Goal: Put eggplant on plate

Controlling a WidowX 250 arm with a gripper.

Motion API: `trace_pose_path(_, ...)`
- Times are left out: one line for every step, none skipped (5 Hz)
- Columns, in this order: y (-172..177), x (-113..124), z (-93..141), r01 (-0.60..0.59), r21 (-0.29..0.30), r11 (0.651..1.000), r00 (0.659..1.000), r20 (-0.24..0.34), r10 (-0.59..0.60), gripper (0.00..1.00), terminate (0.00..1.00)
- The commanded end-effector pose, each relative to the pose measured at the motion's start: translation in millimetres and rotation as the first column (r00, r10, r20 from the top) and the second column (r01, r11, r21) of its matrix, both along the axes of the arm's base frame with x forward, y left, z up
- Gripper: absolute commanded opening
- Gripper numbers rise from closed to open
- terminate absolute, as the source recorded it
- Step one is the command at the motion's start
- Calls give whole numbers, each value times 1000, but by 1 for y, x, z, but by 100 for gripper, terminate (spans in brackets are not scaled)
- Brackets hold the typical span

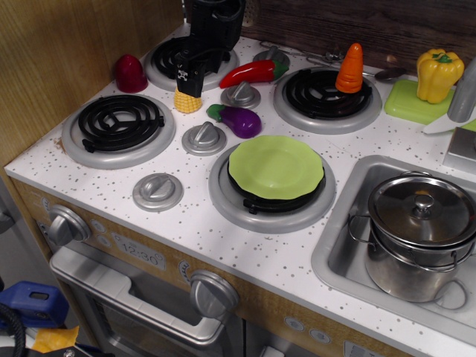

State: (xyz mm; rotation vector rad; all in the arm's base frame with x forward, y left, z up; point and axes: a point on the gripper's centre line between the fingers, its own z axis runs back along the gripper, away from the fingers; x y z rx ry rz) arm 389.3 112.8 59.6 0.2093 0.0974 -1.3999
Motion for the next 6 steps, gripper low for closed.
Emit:
trace_pose_path(0, 0, 0, 0, 0, 1000, 1000, 0, 0, 100, 0)
trace_pose_path(-10, 4, 1, 117, 22, 993, 991, 56, -118, 100, 0)
trace_pose_path(-22, 11, 5, 211, 46, 976, 972, 94, -214, 100, 0)
trace_pose_path(-35, 15, 8, 244, 35, 969, 964, 101, -246, 100, 0)
trace_pose_path(-42, 19, 8, 270, 21, 963, 958, 93, -270, 100, 0)
trace_pose_path(-47, 23, 2, 270, 5, 963, 958, 93, -270, 100, 0)
